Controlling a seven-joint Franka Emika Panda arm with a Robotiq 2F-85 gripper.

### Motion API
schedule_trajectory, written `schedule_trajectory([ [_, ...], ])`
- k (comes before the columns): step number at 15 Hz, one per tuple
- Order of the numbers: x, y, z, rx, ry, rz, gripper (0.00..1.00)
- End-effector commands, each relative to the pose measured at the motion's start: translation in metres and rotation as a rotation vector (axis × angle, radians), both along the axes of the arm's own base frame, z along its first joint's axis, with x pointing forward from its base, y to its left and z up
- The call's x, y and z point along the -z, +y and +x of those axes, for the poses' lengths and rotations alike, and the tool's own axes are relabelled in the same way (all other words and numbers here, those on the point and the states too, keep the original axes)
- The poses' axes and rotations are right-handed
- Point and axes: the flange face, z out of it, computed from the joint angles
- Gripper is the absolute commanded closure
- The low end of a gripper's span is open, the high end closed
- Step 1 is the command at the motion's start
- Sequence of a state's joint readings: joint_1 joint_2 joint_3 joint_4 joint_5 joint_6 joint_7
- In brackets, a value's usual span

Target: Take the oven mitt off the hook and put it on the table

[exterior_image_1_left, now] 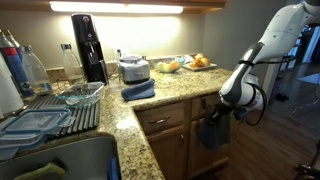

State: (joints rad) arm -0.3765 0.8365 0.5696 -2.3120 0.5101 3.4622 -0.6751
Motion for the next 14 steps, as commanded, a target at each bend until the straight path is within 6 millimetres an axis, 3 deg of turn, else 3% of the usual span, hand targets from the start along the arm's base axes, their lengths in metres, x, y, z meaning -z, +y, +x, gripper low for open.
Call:
schedule_trajectory([
  [1, -0.023, -0.004, -0.024, 0.01, 0.015, 0.036, 0.93],
  [7, -0.038, 0.004, -0.056, -0.035, 0.073, 0.06, 0.93],
  [14, -0.098, 0.007, -0.049, -0.065, 0.029, 0.0, 0.93],
])
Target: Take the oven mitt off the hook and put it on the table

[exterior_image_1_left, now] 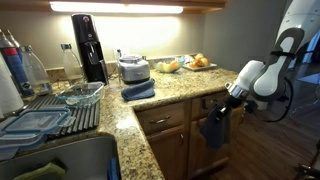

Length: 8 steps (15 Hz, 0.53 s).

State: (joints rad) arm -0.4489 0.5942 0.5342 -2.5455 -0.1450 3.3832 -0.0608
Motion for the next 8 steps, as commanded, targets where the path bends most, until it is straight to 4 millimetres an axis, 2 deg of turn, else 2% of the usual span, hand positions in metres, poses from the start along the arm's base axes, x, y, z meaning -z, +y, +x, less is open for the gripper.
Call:
schedule_trajectory([
  [1, -0.048, -0.004, -0.006, -0.002, -0.006, -0.066, 0.93],
  [5, -0.095, 0.002, 0.011, -0.018, -0.015, -0.11, 0.93],
  [8, -0.131, 0.004, 0.032, -0.011, -0.021, -0.13, 0.93],
])
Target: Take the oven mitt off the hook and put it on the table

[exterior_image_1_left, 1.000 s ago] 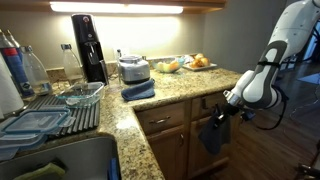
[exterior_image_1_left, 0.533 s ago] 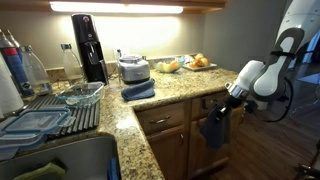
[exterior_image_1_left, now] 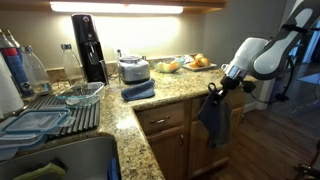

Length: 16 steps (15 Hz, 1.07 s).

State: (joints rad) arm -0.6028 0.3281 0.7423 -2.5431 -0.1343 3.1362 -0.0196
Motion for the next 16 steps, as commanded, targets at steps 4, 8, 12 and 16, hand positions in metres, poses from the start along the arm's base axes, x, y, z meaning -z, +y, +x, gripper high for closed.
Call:
schedule_trajectory([
  [4, -0.081, -0.016, 0.042, 0.079, -0.045, -0.057, 0.94],
  [8, -0.123, -0.031, 0.071, 0.113, -0.105, -0.107, 0.93],
  [12, -0.141, -0.047, 0.1, 0.14, -0.161, -0.157, 0.94],
  [16, -0.127, -0.049, 0.121, 0.149, -0.153, -0.222, 0.94],
])
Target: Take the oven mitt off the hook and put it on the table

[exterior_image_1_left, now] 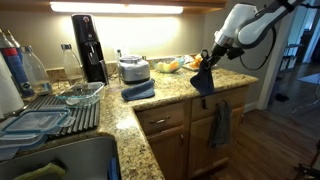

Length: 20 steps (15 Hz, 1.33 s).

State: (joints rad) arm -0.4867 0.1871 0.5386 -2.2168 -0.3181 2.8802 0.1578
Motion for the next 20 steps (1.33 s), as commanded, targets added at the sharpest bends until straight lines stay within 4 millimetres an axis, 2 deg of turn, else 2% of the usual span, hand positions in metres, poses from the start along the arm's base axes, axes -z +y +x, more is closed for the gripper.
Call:
schedule_trajectory([
  [1, 0.017, 0.002, 0.021, 0.024, 0.03, -0.048, 0.95],
  [2, 0.025, 0.004, 0.026, 0.025, 0.043, -0.057, 0.95],
  [3, 0.032, 0.007, 0.029, 0.023, 0.061, -0.062, 0.64],
  [4, 0.038, 0.01, 0.032, 0.018, 0.075, -0.065, 0.63],
  [6, 0.043, 0.016, 0.036, 0.014, 0.084, -0.064, 0.52],
  [13, 0.024, 0.026, 0.037, 0.027, 0.055, -0.109, 0.07],
  [15, 0.02, 0.028, 0.036, 0.029, 0.046, -0.134, 0.0],
  [20, 0.007, 0.03, 0.032, 0.043, 0.027, -0.188, 0.0],
])
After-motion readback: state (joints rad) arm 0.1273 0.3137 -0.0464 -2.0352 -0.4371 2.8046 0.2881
